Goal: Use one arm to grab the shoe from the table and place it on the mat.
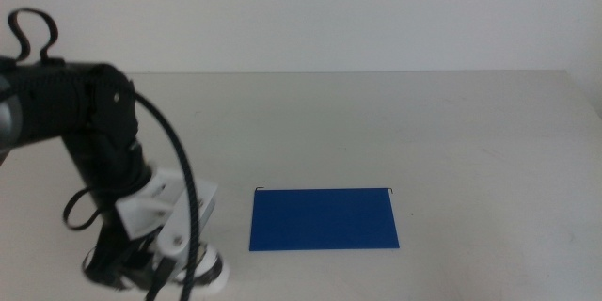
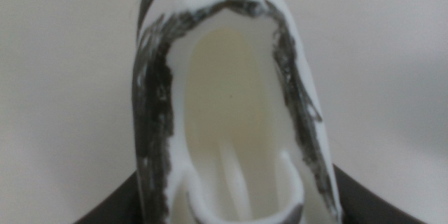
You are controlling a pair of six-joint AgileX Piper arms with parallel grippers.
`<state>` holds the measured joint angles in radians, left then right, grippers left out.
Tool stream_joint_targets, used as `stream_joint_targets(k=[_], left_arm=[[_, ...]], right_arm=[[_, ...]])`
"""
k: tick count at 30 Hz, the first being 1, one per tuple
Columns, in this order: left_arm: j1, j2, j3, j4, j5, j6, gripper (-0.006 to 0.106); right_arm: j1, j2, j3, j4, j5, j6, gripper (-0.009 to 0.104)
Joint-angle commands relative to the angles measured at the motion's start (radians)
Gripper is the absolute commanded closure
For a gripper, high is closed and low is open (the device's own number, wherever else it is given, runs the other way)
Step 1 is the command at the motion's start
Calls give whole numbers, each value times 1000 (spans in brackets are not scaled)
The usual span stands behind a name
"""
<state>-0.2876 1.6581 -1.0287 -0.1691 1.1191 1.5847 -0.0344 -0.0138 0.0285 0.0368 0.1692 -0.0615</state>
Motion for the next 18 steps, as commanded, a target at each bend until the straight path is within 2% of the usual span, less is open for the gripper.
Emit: stream_joint_targets(k=[1,7,13,18], left_arm=[[-23,-36,-68,-43,32,-46,102],[-130,10,-230,25,39,-166,102],[-197,182,-475,11,203,-303,102],[-275,291,-653,-6,202,-398,102]], right_arm=[[-5,-21,-10,-8,-79,-13,29],[-5,-21,-10,-8,-79,-13,29],[-5,-21,-10,-8,-79,-13,29],[-5,-21,-10,-8,-79,-13,29]])
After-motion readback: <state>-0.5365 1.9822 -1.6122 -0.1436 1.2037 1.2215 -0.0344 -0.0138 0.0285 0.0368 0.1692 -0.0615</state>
